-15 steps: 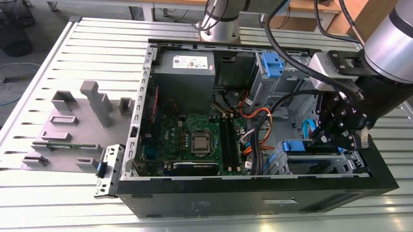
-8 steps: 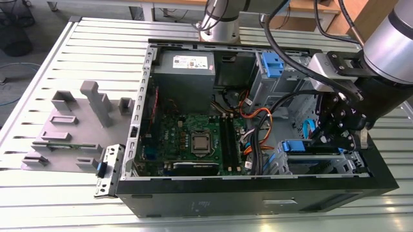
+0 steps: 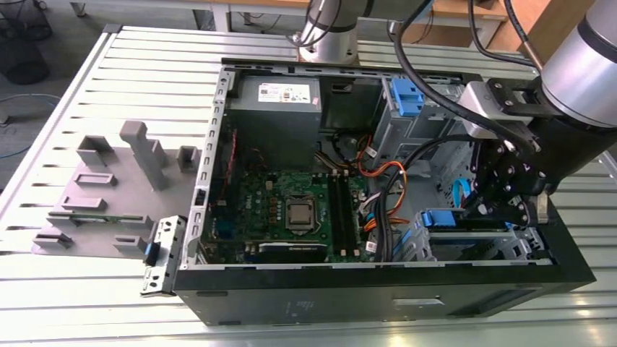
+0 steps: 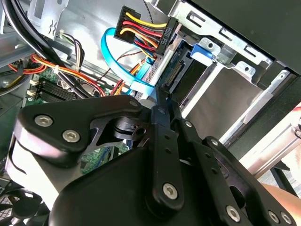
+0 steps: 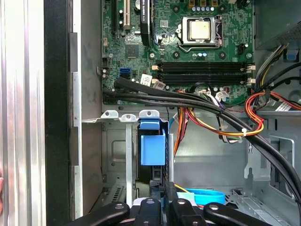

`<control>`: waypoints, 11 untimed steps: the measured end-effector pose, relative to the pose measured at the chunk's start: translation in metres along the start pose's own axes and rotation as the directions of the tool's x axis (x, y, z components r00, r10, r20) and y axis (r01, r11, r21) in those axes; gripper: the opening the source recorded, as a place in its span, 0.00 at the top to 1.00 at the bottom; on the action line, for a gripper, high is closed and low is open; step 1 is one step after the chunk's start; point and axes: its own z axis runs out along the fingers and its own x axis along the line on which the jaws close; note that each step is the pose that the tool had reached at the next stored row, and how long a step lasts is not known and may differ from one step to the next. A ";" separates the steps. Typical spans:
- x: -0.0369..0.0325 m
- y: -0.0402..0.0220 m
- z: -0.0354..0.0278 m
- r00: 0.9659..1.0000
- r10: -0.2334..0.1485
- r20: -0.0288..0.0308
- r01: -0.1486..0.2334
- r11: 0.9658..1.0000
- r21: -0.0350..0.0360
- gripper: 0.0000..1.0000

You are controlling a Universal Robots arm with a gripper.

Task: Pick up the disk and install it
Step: 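Insert the first disk wire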

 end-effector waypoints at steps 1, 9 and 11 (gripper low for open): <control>0.0000 0.0000 0.0000 1.000 0.000 0.000 0.000 1.000 0.000 0.84; 0.0000 0.0000 -0.0001 1.000 0.000 0.000 0.000 1.000 0.000 0.76; 0.0000 0.0000 -0.0026 1.000 0.000 0.000 0.000 1.000 0.000 0.76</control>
